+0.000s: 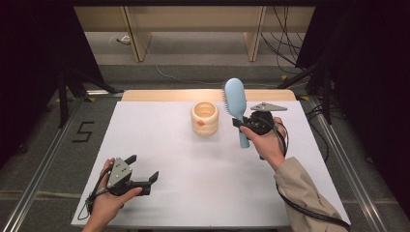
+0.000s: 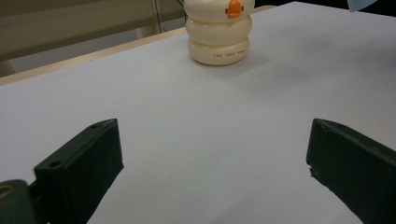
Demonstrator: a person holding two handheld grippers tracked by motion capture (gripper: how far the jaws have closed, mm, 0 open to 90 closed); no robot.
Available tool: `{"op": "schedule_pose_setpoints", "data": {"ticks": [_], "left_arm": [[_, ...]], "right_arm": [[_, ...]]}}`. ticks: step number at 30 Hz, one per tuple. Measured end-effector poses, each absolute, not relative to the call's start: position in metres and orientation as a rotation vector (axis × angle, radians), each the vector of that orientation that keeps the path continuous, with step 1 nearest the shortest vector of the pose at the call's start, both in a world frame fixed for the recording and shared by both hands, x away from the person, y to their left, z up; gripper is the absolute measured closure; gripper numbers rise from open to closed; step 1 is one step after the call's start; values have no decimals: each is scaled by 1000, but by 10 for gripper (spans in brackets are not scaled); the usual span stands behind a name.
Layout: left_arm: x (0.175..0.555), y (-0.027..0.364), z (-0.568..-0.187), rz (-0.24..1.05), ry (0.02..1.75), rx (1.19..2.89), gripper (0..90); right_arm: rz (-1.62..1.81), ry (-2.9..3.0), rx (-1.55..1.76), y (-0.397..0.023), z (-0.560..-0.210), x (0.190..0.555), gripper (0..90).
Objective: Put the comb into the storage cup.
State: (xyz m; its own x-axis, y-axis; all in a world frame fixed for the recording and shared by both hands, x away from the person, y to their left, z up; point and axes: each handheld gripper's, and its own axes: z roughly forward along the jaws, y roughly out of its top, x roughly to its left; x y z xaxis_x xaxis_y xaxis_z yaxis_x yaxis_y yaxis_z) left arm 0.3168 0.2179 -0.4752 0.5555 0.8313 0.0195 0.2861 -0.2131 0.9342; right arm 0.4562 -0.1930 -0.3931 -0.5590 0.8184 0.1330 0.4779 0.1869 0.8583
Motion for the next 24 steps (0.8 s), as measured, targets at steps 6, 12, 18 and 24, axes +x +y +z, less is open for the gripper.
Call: {"op": "schedule_pose_setpoints", "data": {"ticks": [6,12,18,24], "left_arm": [[316,218,-476,664,930,1767,32],[316,218,-475,665,932,1763,32],[316,218,-476,665,931,1766,32],[316,218,-476,666,932,1765,33]], "right_arm": [[1334,2106,1202,-187,-393,461,702],[1347,2092,1198,-185,-392,463,702],[1358,2069,1194,-183,-391,466,702],[1367,2054,1193,-181,-391,468,702]]}}
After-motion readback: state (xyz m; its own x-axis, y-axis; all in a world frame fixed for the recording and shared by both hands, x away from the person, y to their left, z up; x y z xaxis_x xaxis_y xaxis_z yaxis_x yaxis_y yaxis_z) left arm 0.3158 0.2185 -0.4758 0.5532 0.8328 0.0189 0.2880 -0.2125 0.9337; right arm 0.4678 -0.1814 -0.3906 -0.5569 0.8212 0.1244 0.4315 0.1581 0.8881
